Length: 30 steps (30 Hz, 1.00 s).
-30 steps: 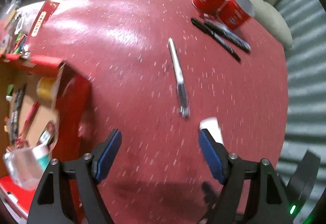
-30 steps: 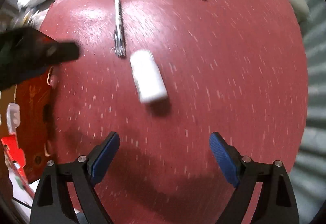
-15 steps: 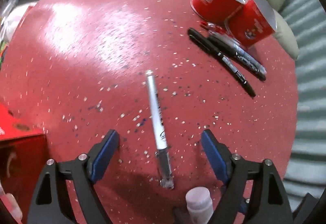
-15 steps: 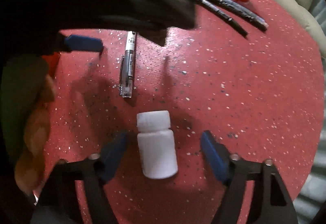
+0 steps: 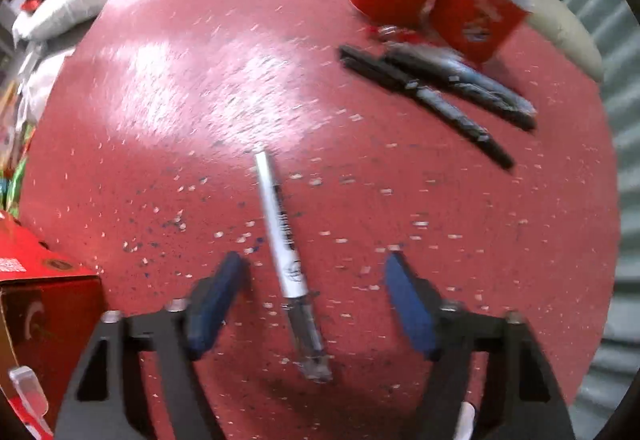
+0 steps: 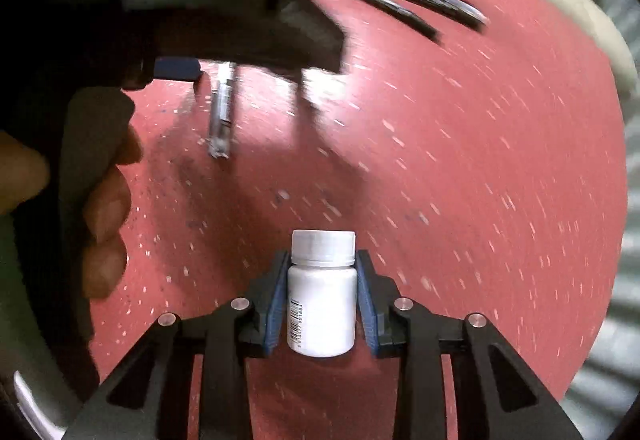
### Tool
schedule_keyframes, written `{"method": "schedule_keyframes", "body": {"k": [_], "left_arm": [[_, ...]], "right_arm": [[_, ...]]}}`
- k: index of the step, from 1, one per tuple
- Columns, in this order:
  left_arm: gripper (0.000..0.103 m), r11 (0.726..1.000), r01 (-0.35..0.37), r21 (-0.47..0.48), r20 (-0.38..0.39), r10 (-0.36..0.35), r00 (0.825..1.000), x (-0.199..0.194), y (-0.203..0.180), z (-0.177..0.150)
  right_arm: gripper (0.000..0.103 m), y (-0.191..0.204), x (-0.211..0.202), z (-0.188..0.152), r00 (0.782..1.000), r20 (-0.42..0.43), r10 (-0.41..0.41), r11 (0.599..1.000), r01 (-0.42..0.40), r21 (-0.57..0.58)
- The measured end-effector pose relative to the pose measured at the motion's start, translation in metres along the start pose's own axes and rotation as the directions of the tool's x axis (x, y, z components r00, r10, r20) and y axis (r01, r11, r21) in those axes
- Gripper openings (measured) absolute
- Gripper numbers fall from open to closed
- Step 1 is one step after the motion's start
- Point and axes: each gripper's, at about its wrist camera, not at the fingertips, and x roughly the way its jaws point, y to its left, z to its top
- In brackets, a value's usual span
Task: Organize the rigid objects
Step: 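Grasp the white pill bottle with the right gripper while the left gripper grasps the silver marker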
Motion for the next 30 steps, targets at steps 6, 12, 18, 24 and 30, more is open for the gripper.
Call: {"method": "schedule_keyframes", "body": {"k": [6, 12, 18, 24, 30], "left_arm": [[0.01, 0.996, 0.076, 0.045, -0.073, -0.072, 0.995, -0.006, -0.009, -0.012], [0.01, 0.98, 0.103, 0.17, -0.07, -0.093, 0.993, -0.035, -0.009, -0.071], [0.01, 0.967, 0.096, 0.236, -0.122, -0.069, 0.99, -0.045, -0.006, -0.139], [0.01, 0.972, 0.07, 0.226, -0.176, -0.03, 0.984, -0.029, 0.007, -0.182], [0.014, 0.968, 0.045, 0.246, -0.106, -0.02, 0.994, -0.028, 0.012, -0.197]], "right_arm": [[0.034, -0.032, -0.028, -0.021, 1.0, 0.011, 0.008, 0.995, -0.009, 0.095], [0.034, -0.05, -0.048, -0.063, 0.999, 0.003, 0.048, 0.985, -0.047, 0.166], [0.034, -0.04, -0.038, -0.09, 0.996, -0.054, 0.07, 0.977, -0.058, 0.204], [0.034, -0.025, -0.026, -0.122, 0.992, -0.109, 0.056, 0.977, -0.031, 0.212], [0.034, -0.015, -0.013, -0.145, 0.989, -0.141, 0.044, 0.97, -0.009, 0.242]]}}
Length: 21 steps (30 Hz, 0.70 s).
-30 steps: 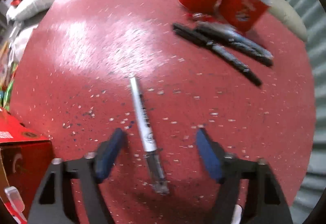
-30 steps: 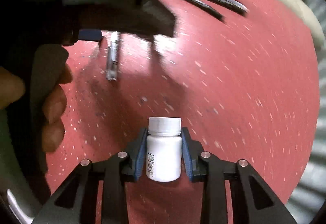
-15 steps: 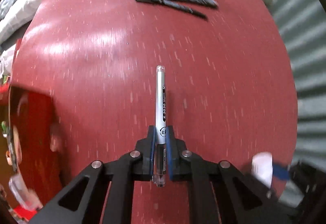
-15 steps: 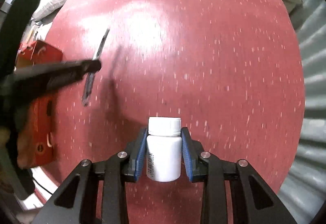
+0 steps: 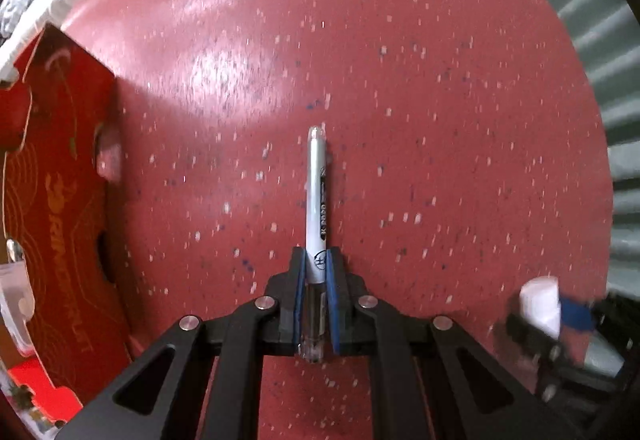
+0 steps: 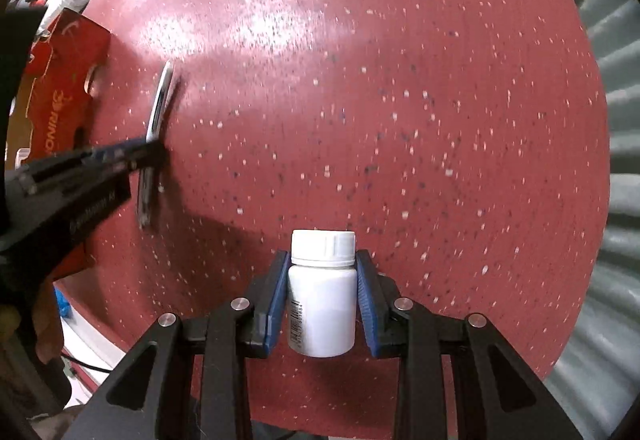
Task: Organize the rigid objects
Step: 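Grasp the white pill bottle with the right gripper while the left gripper grasps the silver marker, then open the left gripper, releasing the silver marker onto the table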
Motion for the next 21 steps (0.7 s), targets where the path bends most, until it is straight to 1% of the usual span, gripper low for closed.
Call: {"method": "schedule_keyframes", "body": {"k": [2, 3, 7, 8, 9, 10, 11, 14, 21], "left_arm": [[0.019, 1.0, -0.006, 0.003, 0.016, 0.006, 1.0, -0.001, -0.005, 0.002], [0.021, 1.0, -0.008, 0.006, 0.016, 0.008, 1.0, 0.0, -0.006, 0.01], [0.022, 0.998, -0.023, 0.052, 0.017, 0.022, 1.0, 0.0, -0.018, 0.021], [0.02, 0.998, -0.028, 0.064, 0.015, 0.027, 1.0, 0.001, -0.024, 0.025], [0.01, 0.997, -0.012, 0.071, 0.001, 0.012, 1.0, 0.001, -0.023, 0.025], [0.01, 0.998, 0.005, 0.068, -0.011, -0.004, 1.0, 0.002, -0.023, 0.018], [0.01, 0.998, 0.013, 0.059, -0.03, -0.011, 0.999, 0.002, -0.021, 0.016], [0.01, 0.998, -0.009, 0.057, -0.039, 0.012, 0.999, -0.001, -0.016, 0.008], [0.01, 0.998, -0.012, 0.067, -0.052, 0.016, 0.999, -0.001, -0.008, -0.022]], "right_arm": [[0.034, -0.001, 0.0, -0.003, 1.0, 0.001, -0.006, 1.0, 0.006, 0.008], [0.034, 0.001, 0.001, -0.006, 1.0, 0.002, -0.009, 1.0, 0.009, 0.014], [0.034, 0.006, -0.001, -0.007, 1.0, 0.007, -0.02, 1.0, 0.019, 0.021], [0.034, 0.01, -0.002, -0.006, 1.0, 0.009, -0.021, 1.0, 0.021, 0.023], [0.034, 0.013, -0.002, -0.004, 1.0, 0.01, -0.022, 0.999, 0.021, 0.025], [0.034, 0.015, -0.004, -0.01, 1.0, 0.011, -0.022, 0.999, 0.022, 0.026], [0.034, 0.017, -0.007, -0.008, 1.0, 0.011, -0.023, 0.999, 0.023, 0.026], [0.034, 0.028, -0.01, -0.007, 1.0, 0.005, -0.019, 0.999, 0.019, 0.028], [0.034, 0.042, -0.013, -0.02, 1.0, -0.003, -0.019, 0.999, 0.019, 0.029]]}}
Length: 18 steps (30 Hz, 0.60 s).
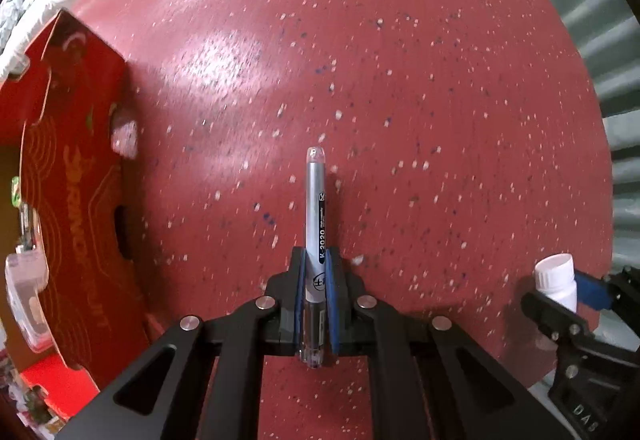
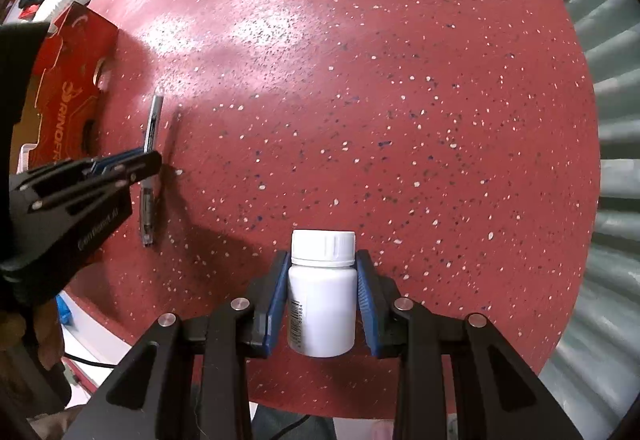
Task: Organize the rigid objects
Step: 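Open the left gripper, releasing the silver marker onto the table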
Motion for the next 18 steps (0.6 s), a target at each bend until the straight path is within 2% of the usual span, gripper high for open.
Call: {"method": "schedule_keyframes", "body": {"k": [3, 9, 15, 18], "left_arm": [[0.01, 1.0, 0.003, -0.006, -0.024, -0.003, 1.0, 0.008, 0.003, -0.011], [0.01, 1.0, -0.001, 0.011, -0.003, 0.001, 1.0, 0.015, 0.005, -0.024], [0.011, 1.0, -0.003, 0.016, -0.019, 0.003, 1.0, 0.005, 0.009, -0.01], [0.011, 1.0, 0.028, -0.003, -0.027, -0.028, 0.999, 0.001, 0.013, -0.006]], "right_arm": [[0.034, 0.003, 0.001, -0.008, 1.0, -0.008, 0.002, 1.0, -0.002, 0.02], [0.034, 0.004, 0.002, -0.024, 1.0, -0.01, -0.005, 0.999, 0.005, 0.037], [0.034, 0.004, 0.0, -0.033, 1.0, -0.007, -0.002, 0.999, 0.003, 0.049], [0.034, -0.001, -0.006, -0.041, 1.0, 0.003, 0.007, 0.998, -0.007, 0.062]]}}
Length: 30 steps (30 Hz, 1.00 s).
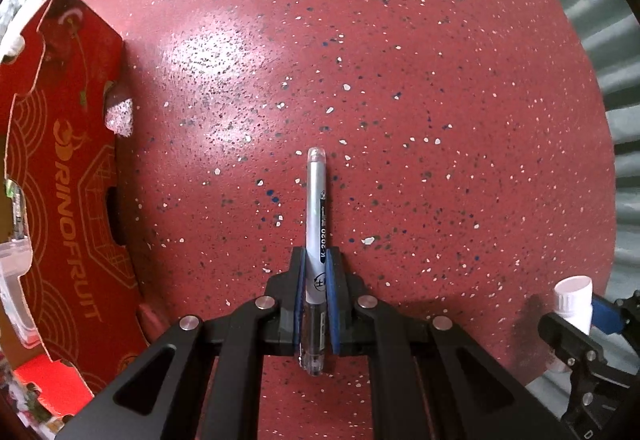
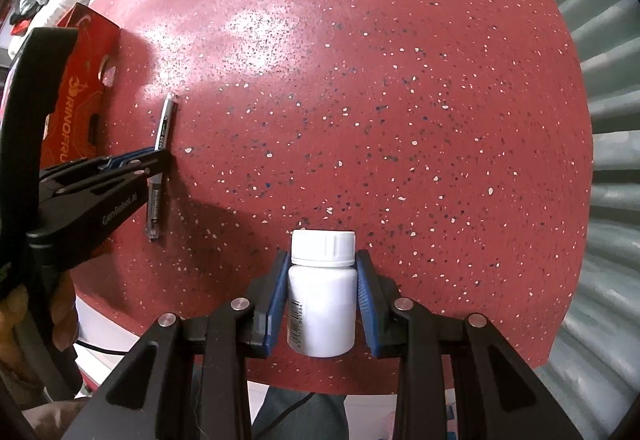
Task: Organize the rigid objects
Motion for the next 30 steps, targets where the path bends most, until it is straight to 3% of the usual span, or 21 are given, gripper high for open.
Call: {"method": "schedule_keyframes", "body": {"k": [6, 8, 9, 11, 13, 20, 22, 27, 29, 30], "left_arm": [[0.019, 0.995, 0.094, -0.045, 0.002, -0.094, 0.996, -0.001, 0.014, 0.002], [0.039, 0.998, 0.043, -0.04, 0.01, -0.043, 0.999, -0.002, 0.014, 0.004], [0.054, 0.999, 0.015, -0.041, 0.016, -0.014, 1.0, -0.002, 0.015, 0.004], [0.055, 0.998, 0.017, -0.06, 0.048, -0.014, 0.999, -0.006, 0.02, 0.005], [0.056, 0.998, 0.034, -0.062, 0.033, -0.032, 0.999, -0.004, 0.022, 0.007], [0.062, 0.999, -0.033, -0.004, 0.037, 0.033, 0.999, 0.003, 0.012, 0.002], [0.069, 0.999, -0.033, -0.003, 0.044, 0.033, 0.998, 0.006, 0.009, -0.001], [0.09, 0.999, -0.028, -0.045, 0.055, 0.03, 0.998, 0.014, 0.017, -0.008], [0.103, 0.998, -0.027, -0.063, 0.027, 0.028, 0.999, 0.02, 0.024, -0.009], [0.103, 0.997, -0.026, -0.07, 0.036, 0.028, 0.999, 0.021, 0.029, -0.012]], "right_arm": [[0.034, -0.01, 0.007, -0.004, 0.999, 0.021, 0.033, 0.999, -0.034, 0.036], [0.034, -0.012, 0.012, -0.002, 0.999, 0.023, 0.041, 0.998, -0.042, 0.044], [0.034, -0.013, 0.015, -0.003, 0.999, 0.025, 0.04, 0.998, -0.041, 0.044], [0.034, -0.016, 0.022, -0.003, 0.999, 0.027, 0.041, 0.998, -0.042, 0.047], [0.034, -0.022, 0.029, -0.003, 0.998, 0.024, 0.049, 0.997, -0.051, 0.062], [0.037, -0.047, 0.036, -0.005, 0.993, 0.043, 0.107, 0.99, -0.111, 0.083], [0.059, -0.062, 0.034, -0.007, 0.992, 0.046, 0.116, 0.986, -0.121, 0.118], [0.059, -0.076, 0.027, -0.009, 0.994, 0.054, 0.094, 0.99, -0.099, 0.096], [0.059, -0.075, 0.024, -0.005, 0.995, 0.051, 0.087, 0.991, -0.092, 0.093], [0.059, -0.072, 0.024, -0.003, 0.995, 0.045, 0.088, 0.992, -0.092, 0.089]]}}
